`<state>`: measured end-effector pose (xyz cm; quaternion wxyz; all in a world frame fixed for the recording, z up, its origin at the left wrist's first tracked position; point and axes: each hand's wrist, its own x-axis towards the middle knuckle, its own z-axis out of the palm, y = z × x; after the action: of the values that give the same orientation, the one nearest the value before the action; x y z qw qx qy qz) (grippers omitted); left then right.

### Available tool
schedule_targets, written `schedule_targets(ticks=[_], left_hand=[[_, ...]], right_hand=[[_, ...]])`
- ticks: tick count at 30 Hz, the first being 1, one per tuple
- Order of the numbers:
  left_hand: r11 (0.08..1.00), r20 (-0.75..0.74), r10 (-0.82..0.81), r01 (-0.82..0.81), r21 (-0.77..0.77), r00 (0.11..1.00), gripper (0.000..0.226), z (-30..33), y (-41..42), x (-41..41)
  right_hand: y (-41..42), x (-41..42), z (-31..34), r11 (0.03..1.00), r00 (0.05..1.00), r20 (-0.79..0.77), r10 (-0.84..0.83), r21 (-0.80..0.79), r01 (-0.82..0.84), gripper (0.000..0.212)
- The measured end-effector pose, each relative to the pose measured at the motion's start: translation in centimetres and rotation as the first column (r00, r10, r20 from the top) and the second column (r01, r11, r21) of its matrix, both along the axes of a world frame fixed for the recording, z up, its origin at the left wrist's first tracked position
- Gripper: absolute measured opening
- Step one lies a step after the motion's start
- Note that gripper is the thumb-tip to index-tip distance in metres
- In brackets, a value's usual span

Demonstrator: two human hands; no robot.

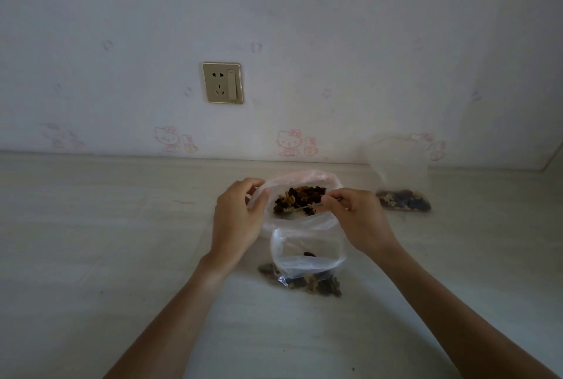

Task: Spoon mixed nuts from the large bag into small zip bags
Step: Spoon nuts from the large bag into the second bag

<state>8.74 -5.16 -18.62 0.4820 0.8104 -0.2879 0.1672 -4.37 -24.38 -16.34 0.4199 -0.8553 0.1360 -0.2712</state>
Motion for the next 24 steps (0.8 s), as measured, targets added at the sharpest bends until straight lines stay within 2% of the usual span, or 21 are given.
schedule_targets(ticks=[2, 9, 13, 15, 18, 24], left_hand=[[1.0, -0.001, -0.01, 0.01, -0.014, 1.0, 0.016, 0.1, -0.2, -0.1], [0.998, -0.009, -0.031, 0.031, -0.052, 0.999, 0.012, 0.4, -0.4, -0.4], [0.997, -0.002, -0.07, 0.07, -0.01, 0.998, 0.017, 0.2, -0.4, -0.5], [0.996, 0.013, -0.087, 0.087, 0.006, 0.996, 0.019, 0.1, -0.4, -0.6], [0.996, 0.015, -0.084, 0.085, -0.025, 0.996, 0.017, 0.2, -0.3, -0.6], [0.997, -0.02, -0.068, 0.068, -0.04, 0.997, 0.017, 0.1, -0.3, -0.5]], right_hand=[[0.1, 0.5, -0.3, 0.999, 1.0, 0.018, -0.021, -0.031, 0.022, 0.017], [0.2, 0.8, -1.3, 0.993, 0.992, 0.074, -0.101, 0.07, 0.096, 0.016], [0.5, 0.9, -1.5, 0.996, 0.993, 0.076, -0.091, 0.014, 0.09, 0.013], [0.5, 1.1, -1.6, 0.993, 0.991, 0.08, -0.107, 0.064, 0.102, 0.013], [0.2, 1.0, -1.7, 0.968, 0.989, 0.08, -0.125, 0.228, 0.104, 0.013], [0.5, 1.0, -1.7, 0.974, 0.986, 0.112, -0.124, 0.203, 0.099, 0.015]])
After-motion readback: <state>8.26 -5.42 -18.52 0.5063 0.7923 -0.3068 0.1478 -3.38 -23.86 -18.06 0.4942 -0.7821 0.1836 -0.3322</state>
